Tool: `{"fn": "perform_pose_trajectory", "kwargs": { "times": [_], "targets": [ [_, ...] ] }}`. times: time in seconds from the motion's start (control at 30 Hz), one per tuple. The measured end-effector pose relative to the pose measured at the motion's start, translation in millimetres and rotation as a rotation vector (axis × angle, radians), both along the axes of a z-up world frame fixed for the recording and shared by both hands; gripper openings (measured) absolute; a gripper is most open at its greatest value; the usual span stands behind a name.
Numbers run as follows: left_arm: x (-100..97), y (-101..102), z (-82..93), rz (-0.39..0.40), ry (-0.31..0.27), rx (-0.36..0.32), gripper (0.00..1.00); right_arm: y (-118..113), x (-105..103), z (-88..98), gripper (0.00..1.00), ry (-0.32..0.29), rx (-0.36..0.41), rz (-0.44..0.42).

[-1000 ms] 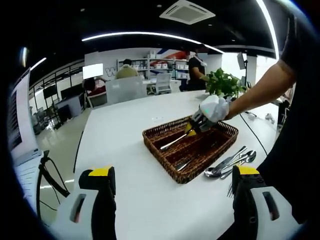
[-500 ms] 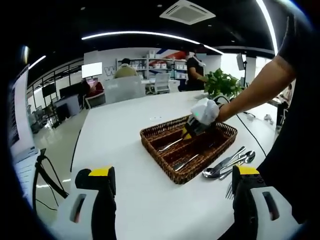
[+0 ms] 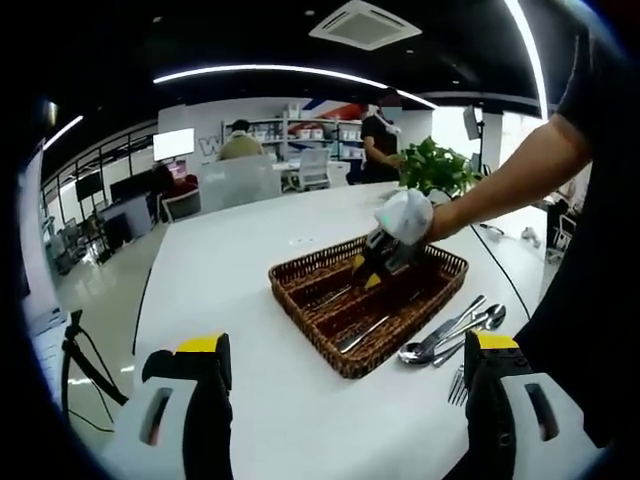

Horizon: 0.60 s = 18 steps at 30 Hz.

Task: Arrange the knives, forks, and spoons in their matching storage slots by inserting each utensil handle-first until every utensil is classified and aligned in the correct compartment

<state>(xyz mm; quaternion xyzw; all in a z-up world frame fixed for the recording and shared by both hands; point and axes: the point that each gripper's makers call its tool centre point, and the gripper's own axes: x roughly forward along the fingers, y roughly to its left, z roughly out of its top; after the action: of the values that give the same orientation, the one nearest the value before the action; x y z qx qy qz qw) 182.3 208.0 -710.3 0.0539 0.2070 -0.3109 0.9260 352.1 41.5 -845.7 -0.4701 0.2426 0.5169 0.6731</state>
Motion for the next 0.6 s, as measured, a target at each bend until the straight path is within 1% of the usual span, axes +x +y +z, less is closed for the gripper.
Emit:
{"fn": "perform_pose_trajectory", "kwargs": {
  "times": [0.1,0.17,0.2,0.23,0.27,0.3,0.33,0.37,0.4,0.47,0.5,0.53,0.57,0.6],
  "targets": [
    [2.0,-5,2.2,-0.012,-0.004,0.002,0.99,2,-3,13.5,0.29,-0.005,0.038,-0.013],
    [3.3,-8,3.3,-0.019,-0.007,0.001,0.99,2,5,29.5,0.41,-0.053,0.093,-0.079],
    [4.1,-9,3.9,-0.021,-0.007,-0.003,0.99,5,4,34.9,0.46,-0.034,0.134,-0.106],
    [4.9,-10,5.3,-0.021,-0.006,-0.015,0.99,6,4,43.3,0.49,-0.016,0.175,-0.124],
    [6.7,-14,8.3,-0.023,-0.011,-0.033,0.99,4,5,47.9,0.49,-0.026,0.182,-0.136],
    [7.5,-15,9.2,-0.024,-0.013,-0.032,0.99,1,7,52.6,0.51,-0.041,0.184,-0.141],
    [8.4,-17,9.5,-0.028,-0.017,-0.027,0.99,-1,9,56.6,0.55,-0.055,0.194,-0.150],
    [9.3,-20,9.4,-0.036,-0.021,-0.016,0.99,-3,8,61.8,0.59,-0.054,0.220,-0.170],
    [10.3,-22,9.9,-0.042,-0.023,-0.015,0.99,-7,7,65.3,0.61,-0.039,0.249,-0.208],
    [11.9,-25,10.7,-0.048,-0.026,-0.015,0.99,-14,5,69.6,0.65,-0.022,0.278,-0.251],
    [13.3,-28,11.4,-0.053,-0.028,-0.018,0.99,-17,5,73.7,0.70,-0.022,0.314,-0.274],
    [14.3,-29,12.0,-0.056,-0.029,-0.020,0.99,-21,5,75.5,0.79,-0.022,0.334,-0.299],
    [16.0,-32,13.1,-0.059,-0.034,-0.021,0.99,-27,4,77.9,0.85,0.000,0.370,-0.357],
    [17.0,-34,13.7,-0.062,-0.036,-0.021,0.99,-29,1,79.9,0.90,0.032,0.404,-0.393]
  ]
}}
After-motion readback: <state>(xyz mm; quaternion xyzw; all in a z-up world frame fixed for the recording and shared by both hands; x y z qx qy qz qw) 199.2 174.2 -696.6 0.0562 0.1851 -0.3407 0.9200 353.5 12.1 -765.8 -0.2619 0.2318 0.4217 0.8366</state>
